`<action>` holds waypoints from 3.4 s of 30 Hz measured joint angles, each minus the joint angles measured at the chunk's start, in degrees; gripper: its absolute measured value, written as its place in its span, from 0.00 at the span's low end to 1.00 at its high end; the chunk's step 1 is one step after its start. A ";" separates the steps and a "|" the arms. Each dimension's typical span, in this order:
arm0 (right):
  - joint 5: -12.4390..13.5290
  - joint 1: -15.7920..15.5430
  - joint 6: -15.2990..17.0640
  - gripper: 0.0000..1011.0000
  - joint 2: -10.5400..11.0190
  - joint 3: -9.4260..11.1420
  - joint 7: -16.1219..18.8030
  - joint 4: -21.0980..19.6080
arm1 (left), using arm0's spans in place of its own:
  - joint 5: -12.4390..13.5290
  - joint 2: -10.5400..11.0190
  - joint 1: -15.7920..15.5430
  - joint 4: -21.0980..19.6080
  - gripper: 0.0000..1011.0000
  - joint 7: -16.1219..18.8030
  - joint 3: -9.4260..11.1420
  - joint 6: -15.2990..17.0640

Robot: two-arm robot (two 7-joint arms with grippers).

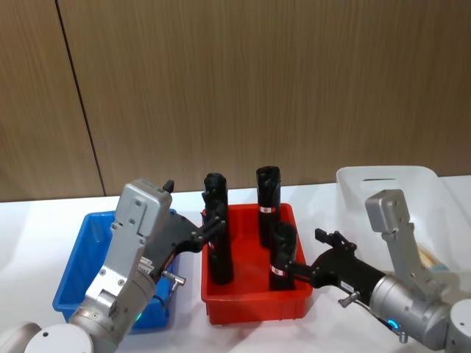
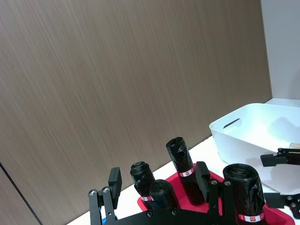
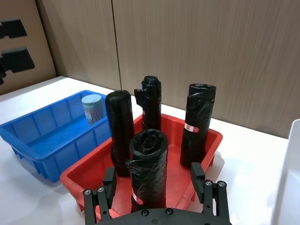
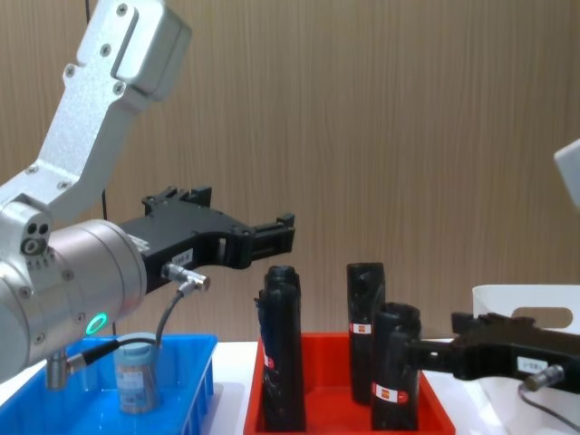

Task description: Pick the cotton swabs from the blue box and place them into the white box.

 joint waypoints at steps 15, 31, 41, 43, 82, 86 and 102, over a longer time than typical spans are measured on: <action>-1.59 3.92 -0.30 0.99 -2.31 -1.24 1.50 5.70 | 0.00 0.00 0.00 0.00 0.99 0.00 0.00 0.00; -2.21 7.09 -0.80 0.85 -4.06 -1.92 1.34 10.32 | 0.00 0.00 0.00 0.01 0.99 0.00 0.00 0.00; -2.35 8.10 -1.25 0.53 -4.57 -2.13 1.27 11.69 | 0.00 0.00 0.00 0.00 0.99 0.00 0.00 0.00; -2.36 8.16 -1.29 0.49 -4.59 -2.14 1.26 11.73 | 0.00 0.00 0.00 0.00 0.99 0.00 0.00 0.00; 3.60 9.35 1.03 0.36 -1.03 2.81 -2.73 -1.09 | 0.00 0.00 0.00 0.00 0.99 0.00 0.00 0.00; 3.14 9.91 0.51 0.36 -0.47 3.60 -3.78 -1.09 | 0.00 0.00 0.00 0.00 0.99 0.00 0.00 0.00; 1.09 12.55 -1.17 0.36 1.57 6.46 -6.32 4.18 | 0.00 0.00 0.00 0.00 0.99 0.00 0.00 0.00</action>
